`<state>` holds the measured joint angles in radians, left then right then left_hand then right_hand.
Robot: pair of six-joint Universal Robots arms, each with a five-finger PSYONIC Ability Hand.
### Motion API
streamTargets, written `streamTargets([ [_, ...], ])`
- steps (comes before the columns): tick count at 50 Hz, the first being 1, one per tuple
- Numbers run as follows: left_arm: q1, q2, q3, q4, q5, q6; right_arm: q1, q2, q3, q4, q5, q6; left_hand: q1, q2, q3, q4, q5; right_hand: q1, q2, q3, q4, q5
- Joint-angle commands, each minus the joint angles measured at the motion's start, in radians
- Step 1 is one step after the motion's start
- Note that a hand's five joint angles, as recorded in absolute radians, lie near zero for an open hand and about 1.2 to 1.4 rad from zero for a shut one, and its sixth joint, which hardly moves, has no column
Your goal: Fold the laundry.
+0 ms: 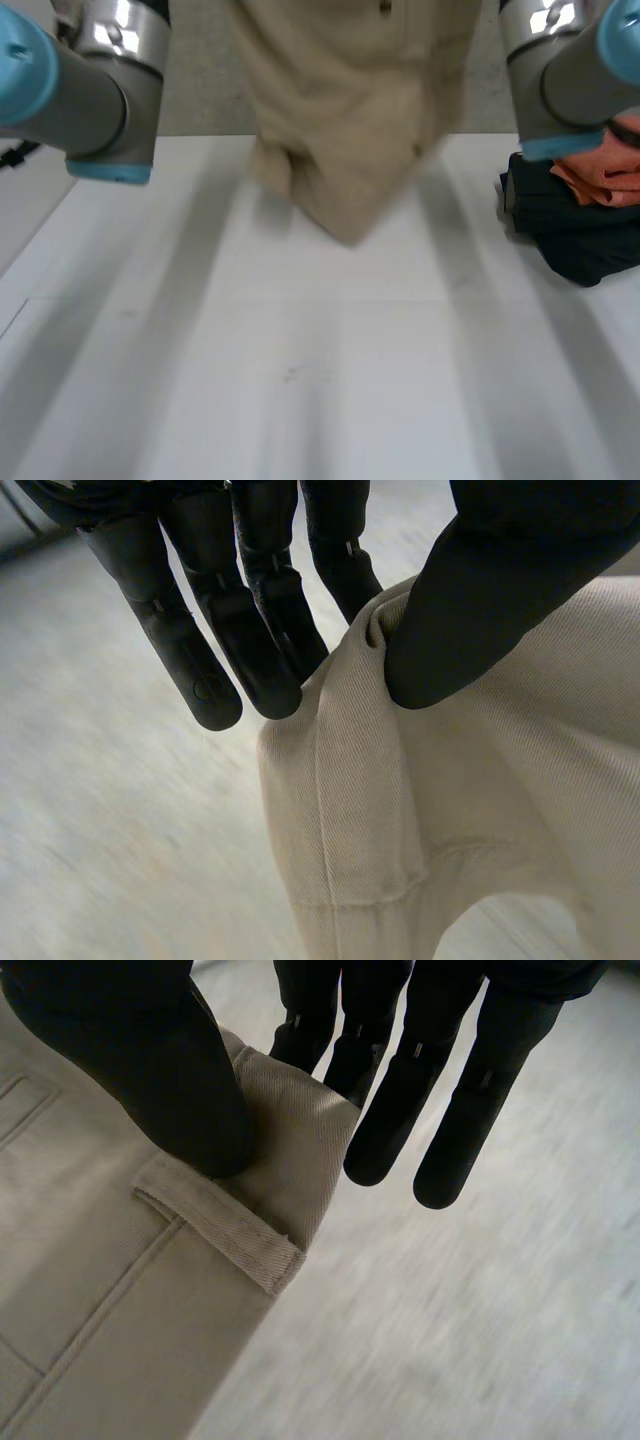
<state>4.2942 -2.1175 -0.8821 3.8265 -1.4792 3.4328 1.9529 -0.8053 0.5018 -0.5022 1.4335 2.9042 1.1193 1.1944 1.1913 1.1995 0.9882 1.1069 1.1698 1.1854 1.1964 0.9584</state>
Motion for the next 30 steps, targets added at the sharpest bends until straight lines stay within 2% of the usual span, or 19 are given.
streamTargets([
  [1,-0.007,0.06,-0.086,-0.011,-0.047,-0.001,-0.002,-0.08,0.089,0.045,-0.024,-0.003,0.277,0.202,0.205,0.197,0.234,0.289,0.226,0.211,0.2,0.263],
  [5,-0.019,0.1,-0.231,-0.073,-0.047,0.009,-0.006,-0.1,0.222,0.151,-0.073,-0.006,0.277,0.202,0.205,0.197,0.234,0.289,0.226,0.211,0.2,0.263],
  [10,-0.051,0.151,-0.469,-0.14,-0.043,0.02,-0.005,-0.136,0.465,0.253,-0.093,-0.022,0.277,0.202,0.205,0.197,0.234,0.289,0.226,0.211,0.2,0.263],
  [15,-0.067,0.148,-0.739,-0.159,-0.043,0.127,0.001,-0.135,0.644,0.37,-0.099,-0.088,0.277,0.202,0.205,0.197,0.234,0.289,0.226,0.211,0.2,0.263],
  [16,-0.067,0.148,-0.739,-0.159,-0.043,0.128,0.003,-0.13,0.667,0.385,-0.099,-0.114,0.277,0.202,0.205,0.197,0.234,0.289,0.226,0.211,0.2,0.263],
  [18,-0.07,0.136,-0.839,-0.171,-0.053,0.222,0.008,-0.114,0.725,0.428,-0.096,-0.201,0.277,0.202,0.205,0.197,0.234,0.289,0.226,0.211,0.2,0.263],
  [21,-0.085,0.133,-0.891,-0.173,-0.058,0.292,-0.002,-0.118,0.793,0.473,-0.087,-0.298,0.277,0.202,0.205,0.197,0.234,0.289,0.226,0.211,0.2,0.263],
  [24,-0.125,0.143,-0.932,-0.2,-0.098,0.338,-0.003,-0.12,0.842,0.519,-0.084,-0.355,0.277,0.202,0.205,0.197,0.234,0.289,0.226,0.211,0.2,0.263],
  [30,-0.172,0.255,-0.989,-0.335,-0.237,0.321,-0.025,-0.21,0.961,0.657,-0.1,-0.393,0.277,0.202,0.205,0.197,0.234,0.289,0.226,0.211,0.2,0.263],
])
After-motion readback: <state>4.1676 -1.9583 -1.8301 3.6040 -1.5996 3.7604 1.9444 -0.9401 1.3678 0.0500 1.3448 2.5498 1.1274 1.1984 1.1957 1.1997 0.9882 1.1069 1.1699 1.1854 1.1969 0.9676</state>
